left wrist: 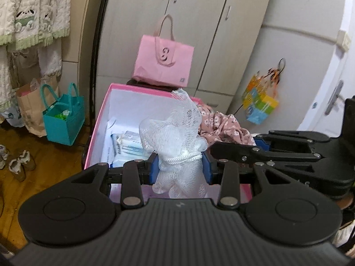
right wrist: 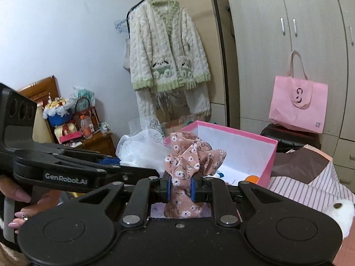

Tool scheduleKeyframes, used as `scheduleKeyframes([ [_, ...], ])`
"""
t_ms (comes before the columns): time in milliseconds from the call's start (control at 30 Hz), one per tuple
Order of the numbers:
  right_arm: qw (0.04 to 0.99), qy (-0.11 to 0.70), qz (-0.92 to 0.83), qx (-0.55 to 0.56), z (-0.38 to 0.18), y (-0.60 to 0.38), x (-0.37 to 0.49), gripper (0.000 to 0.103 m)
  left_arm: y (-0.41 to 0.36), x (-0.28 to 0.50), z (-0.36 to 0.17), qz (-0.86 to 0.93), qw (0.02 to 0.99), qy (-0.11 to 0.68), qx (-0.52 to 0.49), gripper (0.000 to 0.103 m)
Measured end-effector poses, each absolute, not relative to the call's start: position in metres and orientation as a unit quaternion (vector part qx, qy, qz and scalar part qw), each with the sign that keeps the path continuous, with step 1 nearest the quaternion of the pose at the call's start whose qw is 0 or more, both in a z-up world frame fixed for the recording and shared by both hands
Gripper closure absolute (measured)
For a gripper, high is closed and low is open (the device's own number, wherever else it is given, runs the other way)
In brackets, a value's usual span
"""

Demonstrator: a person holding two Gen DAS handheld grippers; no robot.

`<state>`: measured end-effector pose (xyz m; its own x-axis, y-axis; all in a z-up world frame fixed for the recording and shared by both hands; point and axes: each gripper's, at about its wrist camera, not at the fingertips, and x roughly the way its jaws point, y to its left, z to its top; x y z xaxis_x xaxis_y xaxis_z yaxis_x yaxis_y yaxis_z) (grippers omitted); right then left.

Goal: Organize soft objects
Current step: 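Lower the bath puff and scrunchie into the pink box and open both tools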

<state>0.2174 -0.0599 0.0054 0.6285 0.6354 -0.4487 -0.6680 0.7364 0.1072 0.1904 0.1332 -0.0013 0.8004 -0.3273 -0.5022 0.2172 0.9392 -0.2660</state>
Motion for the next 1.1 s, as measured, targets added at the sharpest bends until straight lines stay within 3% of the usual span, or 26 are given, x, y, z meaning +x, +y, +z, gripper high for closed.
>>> scheduleKeyframes([
  [200,0.912,0.238,0.323,-0.089,-0.014,-0.045,0.231,0.083,0.139,0.215,-0.018,-0.107,0.942,0.308,-0.08,0.065],
  [400,0.909,0.261,0.306,-0.105,-0.023,-0.042,0.246,0.081,0.12,0.219,-0.023,-0.027,0.961,0.272,0.037,0.062],
  [500,0.914,0.261,0.288,-0.118,-0.028,-0.038,0.248,0.08,0.121,0.224,-0.024,-0.04,0.957,0.286,0.032,0.061],
  [567,0.913,0.261,0.287,-0.123,-0.029,-0.034,0.248,0.074,0.122,0.226,-0.023,-0.03,0.957,0.286,0.036,0.056],
  [667,0.913,0.256,0.293,-0.123,-0.027,-0.037,0.243,0.057,0.121,0.218,-0.018,-0.014,0.962,0.268,0.049,0.038],
  [733,0.915,0.244,0.297,-0.121,-0.024,-0.041,0.237,0.038,0.12,0.211,-0.012,-0.017,0.965,0.258,0.055,0.028],
  [800,0.917,0.236,0.3,-0.116,-0.02,-0.048,0.231,0.037,0.122,0.203,-0.006,-0.023,0.966,0.25,0.055,0.022],
  [1100,0.909,0.248,0.333,-0.038,-0.004,-0.094,0.204,0.037,0.146,0.174,0.012,-0.05,0.962,0.269,0.005,0.022],
])
